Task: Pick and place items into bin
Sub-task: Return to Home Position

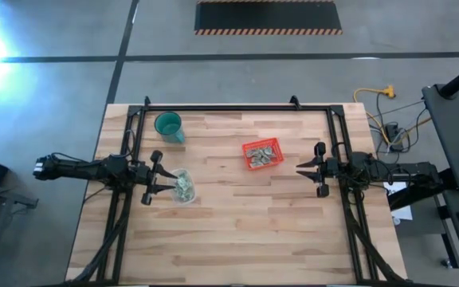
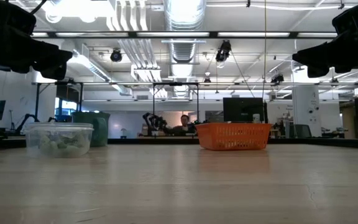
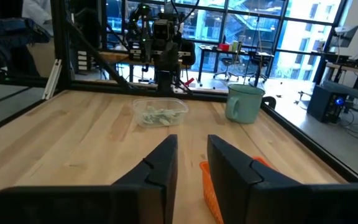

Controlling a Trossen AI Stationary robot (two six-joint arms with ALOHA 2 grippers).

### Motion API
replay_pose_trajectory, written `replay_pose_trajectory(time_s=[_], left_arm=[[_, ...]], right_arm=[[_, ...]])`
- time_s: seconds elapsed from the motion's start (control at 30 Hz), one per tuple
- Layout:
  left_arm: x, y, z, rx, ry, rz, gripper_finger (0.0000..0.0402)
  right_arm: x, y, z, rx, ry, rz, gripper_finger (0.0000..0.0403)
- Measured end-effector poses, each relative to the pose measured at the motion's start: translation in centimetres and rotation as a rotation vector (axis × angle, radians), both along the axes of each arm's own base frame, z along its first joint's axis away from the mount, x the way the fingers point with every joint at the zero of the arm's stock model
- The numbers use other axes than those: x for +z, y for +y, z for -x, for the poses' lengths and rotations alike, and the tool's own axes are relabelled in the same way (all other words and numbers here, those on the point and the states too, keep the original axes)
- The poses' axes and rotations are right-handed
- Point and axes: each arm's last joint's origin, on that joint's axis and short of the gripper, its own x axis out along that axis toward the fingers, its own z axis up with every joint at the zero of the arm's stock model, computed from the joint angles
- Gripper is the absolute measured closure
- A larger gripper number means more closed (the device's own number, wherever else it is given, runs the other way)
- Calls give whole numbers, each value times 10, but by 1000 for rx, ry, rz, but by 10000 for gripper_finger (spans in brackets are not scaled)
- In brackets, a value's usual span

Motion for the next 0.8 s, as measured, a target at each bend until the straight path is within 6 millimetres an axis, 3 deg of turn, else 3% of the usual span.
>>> replay_pose_trajectory(time_s=[0.4,0.8], left_arm=[[0,0,0,0,0,0,269],[0,0,0,0,0,0,269]], right_arm=[[0,0,0,0,0,0,316],[0,0,0,0,0,2,334]])
